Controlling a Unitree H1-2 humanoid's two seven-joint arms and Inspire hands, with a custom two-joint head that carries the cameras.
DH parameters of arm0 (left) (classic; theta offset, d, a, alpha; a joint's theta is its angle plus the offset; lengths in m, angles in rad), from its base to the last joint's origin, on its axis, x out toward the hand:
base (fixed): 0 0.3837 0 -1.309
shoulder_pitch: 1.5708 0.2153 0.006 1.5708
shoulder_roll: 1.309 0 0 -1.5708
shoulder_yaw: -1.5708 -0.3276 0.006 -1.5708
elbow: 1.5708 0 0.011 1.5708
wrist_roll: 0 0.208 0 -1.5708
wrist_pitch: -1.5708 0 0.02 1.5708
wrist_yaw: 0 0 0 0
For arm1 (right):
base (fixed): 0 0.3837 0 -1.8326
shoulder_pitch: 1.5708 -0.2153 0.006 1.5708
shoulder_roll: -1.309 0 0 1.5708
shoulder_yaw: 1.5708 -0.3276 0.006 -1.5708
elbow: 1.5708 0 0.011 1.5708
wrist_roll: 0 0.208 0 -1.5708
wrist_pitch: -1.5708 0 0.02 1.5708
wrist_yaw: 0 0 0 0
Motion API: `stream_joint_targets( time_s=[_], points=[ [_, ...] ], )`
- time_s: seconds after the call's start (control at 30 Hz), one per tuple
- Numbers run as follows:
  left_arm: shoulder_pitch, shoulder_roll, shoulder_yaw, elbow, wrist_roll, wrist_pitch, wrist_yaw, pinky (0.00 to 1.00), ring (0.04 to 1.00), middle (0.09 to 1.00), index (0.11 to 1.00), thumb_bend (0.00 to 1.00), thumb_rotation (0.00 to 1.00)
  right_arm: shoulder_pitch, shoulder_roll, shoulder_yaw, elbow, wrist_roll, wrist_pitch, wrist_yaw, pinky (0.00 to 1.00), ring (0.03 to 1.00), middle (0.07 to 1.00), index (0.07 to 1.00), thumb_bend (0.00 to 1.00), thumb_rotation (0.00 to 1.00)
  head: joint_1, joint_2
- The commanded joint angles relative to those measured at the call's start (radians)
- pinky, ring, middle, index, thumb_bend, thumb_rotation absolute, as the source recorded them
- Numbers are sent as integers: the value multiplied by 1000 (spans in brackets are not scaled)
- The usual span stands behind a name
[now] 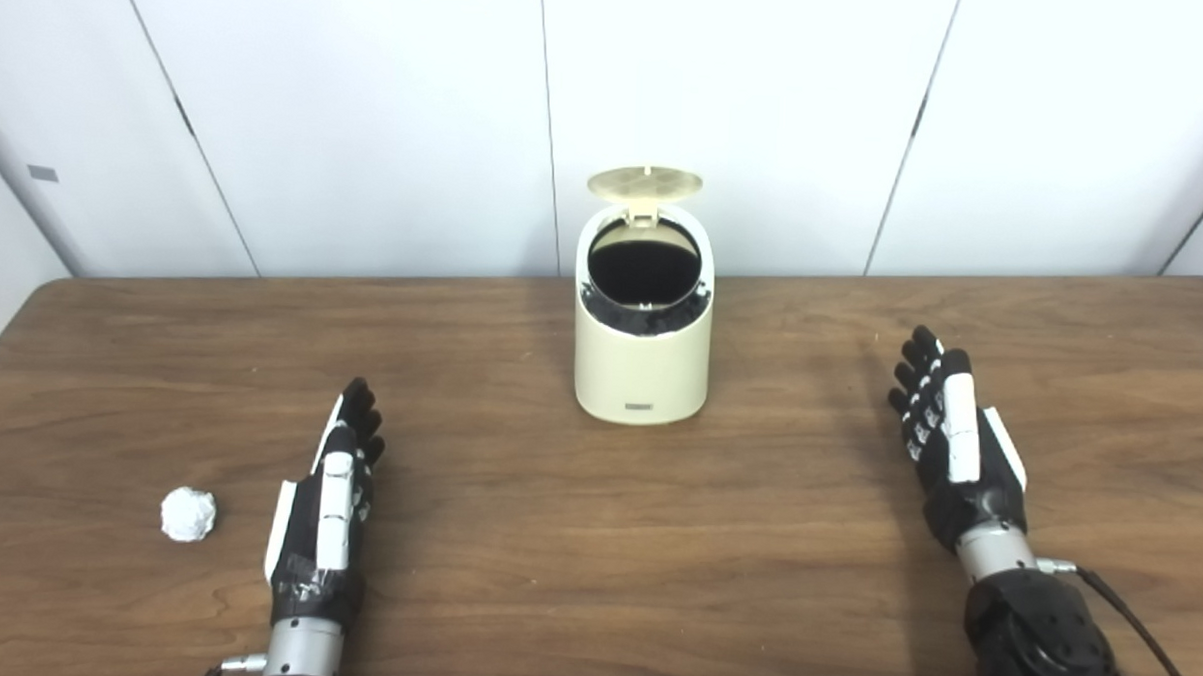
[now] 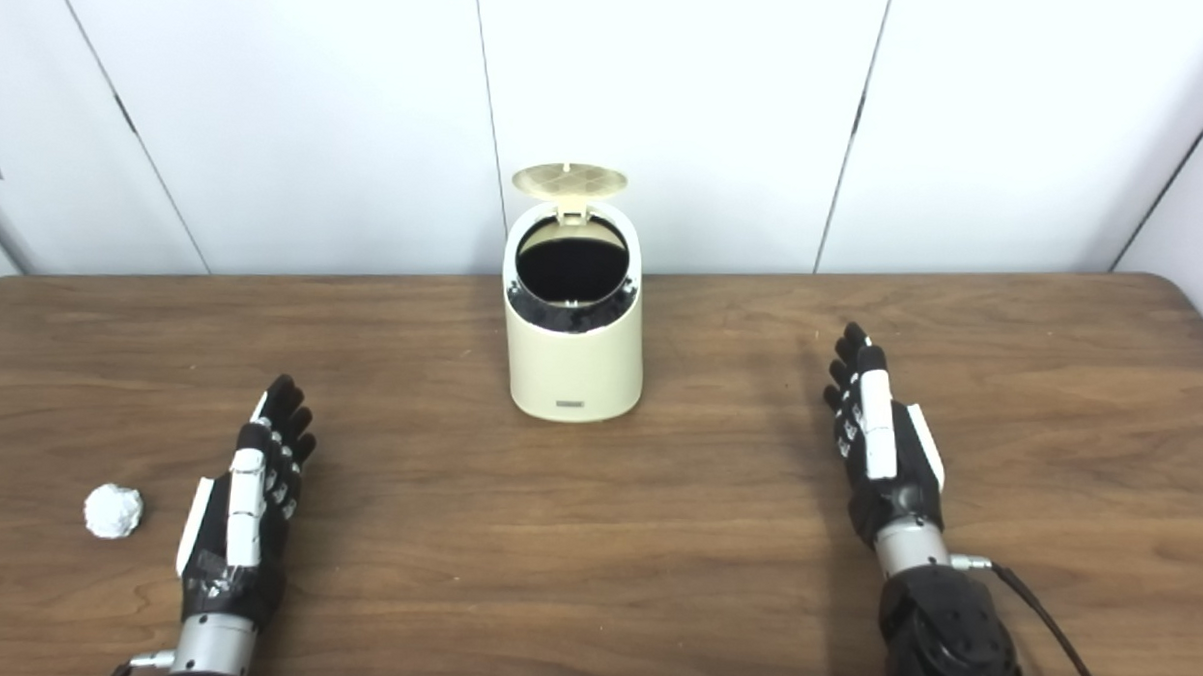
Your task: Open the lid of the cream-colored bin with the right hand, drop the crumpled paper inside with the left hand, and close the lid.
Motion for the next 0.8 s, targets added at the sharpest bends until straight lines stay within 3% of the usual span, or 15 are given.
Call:
stream_joint_targets(
  time_s=[0.0,0.2,0.5,0.77],
  points=[
    [8,12,6,-20,-8,-11,-7,1000,1000,1000,1000,544,946,-5,2,17,-46,-40,-46,-18,1000,1000,1000,991,590,1000,0,2],
    [7,15,7,-19,-11,-7,-9,1000,1000,1000,1000,553,932,22,-9,31,-29,-69,-104,-23,1000,1000,1000,987,593,1000,5,7],
    [8,21,3,-25,-1,-2,-12,1000,1000,1000,1000,553,952,49,-20,42,-37,-99,-138,-22,1000,1000,1000,977,580,1000,14,15],
    [10,18,3,-40,-6,15,-9,1000,1000,1000,1000,558,941,59,-16,36,-59,-77,-122,-18,1000,1000,998,969,580,1000,21,27]
  ],
)
